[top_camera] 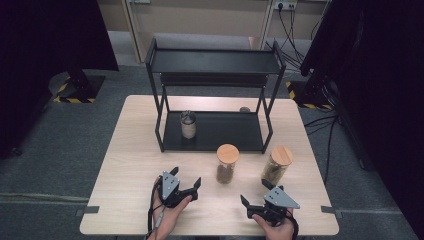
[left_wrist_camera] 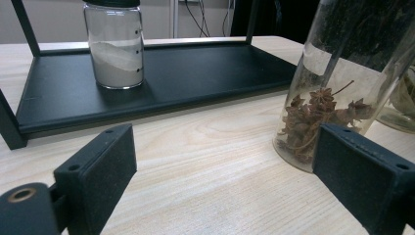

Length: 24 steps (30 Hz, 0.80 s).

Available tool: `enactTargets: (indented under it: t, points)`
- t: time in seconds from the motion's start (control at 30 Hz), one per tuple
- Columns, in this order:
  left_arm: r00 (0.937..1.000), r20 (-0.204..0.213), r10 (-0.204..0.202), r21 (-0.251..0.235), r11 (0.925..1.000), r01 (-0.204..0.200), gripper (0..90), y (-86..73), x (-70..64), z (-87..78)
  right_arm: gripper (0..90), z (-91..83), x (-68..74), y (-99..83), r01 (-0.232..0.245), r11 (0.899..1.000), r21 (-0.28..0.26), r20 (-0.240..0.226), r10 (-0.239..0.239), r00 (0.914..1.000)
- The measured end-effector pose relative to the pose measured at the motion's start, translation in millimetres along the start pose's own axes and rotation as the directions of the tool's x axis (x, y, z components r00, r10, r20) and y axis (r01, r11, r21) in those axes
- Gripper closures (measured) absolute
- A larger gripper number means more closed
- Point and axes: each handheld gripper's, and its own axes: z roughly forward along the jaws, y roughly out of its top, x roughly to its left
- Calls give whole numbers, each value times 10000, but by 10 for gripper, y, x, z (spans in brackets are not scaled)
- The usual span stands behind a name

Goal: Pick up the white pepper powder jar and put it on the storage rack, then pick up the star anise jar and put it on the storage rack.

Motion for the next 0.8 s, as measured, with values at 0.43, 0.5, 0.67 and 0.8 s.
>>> enactTargets:
  t: [0.43,0.5,0.67,0.8]
  points:
    - [10000,61,-3,29,10000,3,86,2,3,2,47,38,36,113,-257,9990,-371,-150,252,9996]
    - [10000,54,8,18,10000,-8,86,1,1,2,46,59,49,151,-308,9984,-479,-215,298,9993]
    - [10000,33,61,19,10000,-61,86,1,-5,4,47,100,68,242,-337,9973,-648,-286,319,9991]
    - [10000,55,69,14,10000,-69,86,1,-5,4,47,146,92,335,-365,9957,-846,-380,334,9987]
